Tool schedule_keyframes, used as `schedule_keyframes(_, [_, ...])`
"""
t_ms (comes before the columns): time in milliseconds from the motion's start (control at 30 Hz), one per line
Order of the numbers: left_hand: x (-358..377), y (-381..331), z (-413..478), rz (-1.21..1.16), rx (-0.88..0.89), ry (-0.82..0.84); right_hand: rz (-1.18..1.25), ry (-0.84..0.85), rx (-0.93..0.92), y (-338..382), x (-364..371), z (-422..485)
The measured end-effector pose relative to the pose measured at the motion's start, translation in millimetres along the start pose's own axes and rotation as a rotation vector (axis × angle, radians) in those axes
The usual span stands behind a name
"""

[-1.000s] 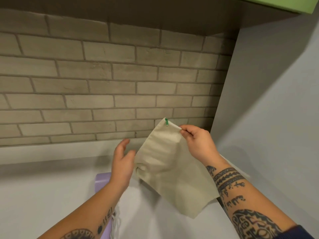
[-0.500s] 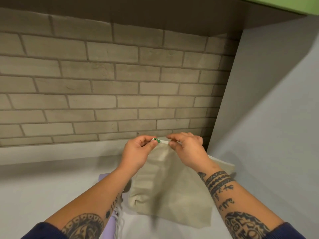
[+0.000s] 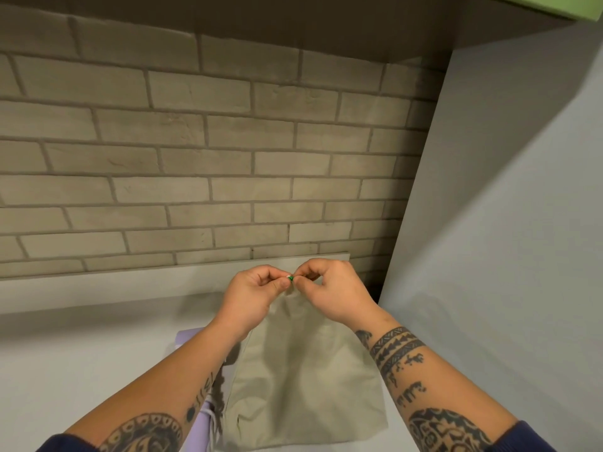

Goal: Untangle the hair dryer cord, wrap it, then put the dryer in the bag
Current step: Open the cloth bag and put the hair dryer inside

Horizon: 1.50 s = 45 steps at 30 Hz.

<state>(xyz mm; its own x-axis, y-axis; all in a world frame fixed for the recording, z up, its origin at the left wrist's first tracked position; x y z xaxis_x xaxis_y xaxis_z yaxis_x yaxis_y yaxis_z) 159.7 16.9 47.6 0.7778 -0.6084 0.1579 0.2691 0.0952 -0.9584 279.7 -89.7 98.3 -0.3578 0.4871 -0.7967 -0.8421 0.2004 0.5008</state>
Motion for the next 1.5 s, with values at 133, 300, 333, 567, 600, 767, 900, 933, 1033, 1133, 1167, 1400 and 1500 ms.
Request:
schedule_keyframes(133, [3, -7, -1, 0.009, 0.045, -0.099, 0.153, -0.007, 0.164, -4, -1, 4])
schedule_keyframes(300, [-12, -14, 5, -0.051, 0.081, -0.224, 0.392, 0.031, 0.314, -26, 3, 8])
schedule_keyframes(333, [-17, -15, 6, -0.052, 0.084, -0.235, 0.408, 0.04, 0.328, -31, 3, 7])
schedule_keyframes(567, [-52, -12, 7, -0.16, 0.112, -0.385, 0.418, -0.014, 0.419, -70, -17, -4])
schedule_keyframes(600, [-59, -11, 7, -0.169, 0.112, -0.415, 0.411, -0.049, 0.437, -78, -24, -6])
schedule_keyframes(767, [-84, 0, 9, -0.097, 0.096, -0.547, 0.373, -0.131, 0.501, -108, -49, -16])
schedule_keyframes(900, [-87, 4, 9, -0.073, 0.078, -0.584, 0.357, -0.165, 0.527, -119, -56, -22])
schedule_keyframes(933, [-87, 5, 9, -0.077, 0.072, -0.588, 0.341, -0.174, 0.531, -123, -57, -23])
schedule_keyframes(1033, [-87, 4, 13, -0.077, 0.063, -0.582, 0.284, -0.222, 0.548, -134, -65, -21])
schedule_keyframes(1133, [-92, 3, 21, -0.079, 0.038, -0.587, 0.246, -0.29, 0.584, -143, -80, -19])
schedule_keyframes(1167, [-95, 3, 24, -0.086, 0.026, -0.588, 0.238, -0.322, 0.596, -146, -86, -19])
schedule_keyframes(1400, [-97, -1, 51, -0.162, -0.003, -0.508, 0.444, -0.465, 0.612, -146, -95, -7])
schedule_keyframes(1500, [-88, -26, 63, -0.252, 0.09, -0.475, 0.721, -0.587, 0.545, -138, -99, 4])
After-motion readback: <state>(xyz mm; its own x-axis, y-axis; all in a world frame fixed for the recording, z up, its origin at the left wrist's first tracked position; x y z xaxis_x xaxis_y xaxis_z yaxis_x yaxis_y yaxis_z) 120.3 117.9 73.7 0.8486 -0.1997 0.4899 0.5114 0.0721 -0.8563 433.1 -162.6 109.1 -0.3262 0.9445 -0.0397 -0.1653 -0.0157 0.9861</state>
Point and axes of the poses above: each hand's wrist, its own z-axis towards the middle knuckle, its own x-axis out of the palm, y = z × x, the point moved 7 cm from there along z, towards the middle knuckle, and after that the axes turned 11 degrees about -z, right-handed, at the moved point
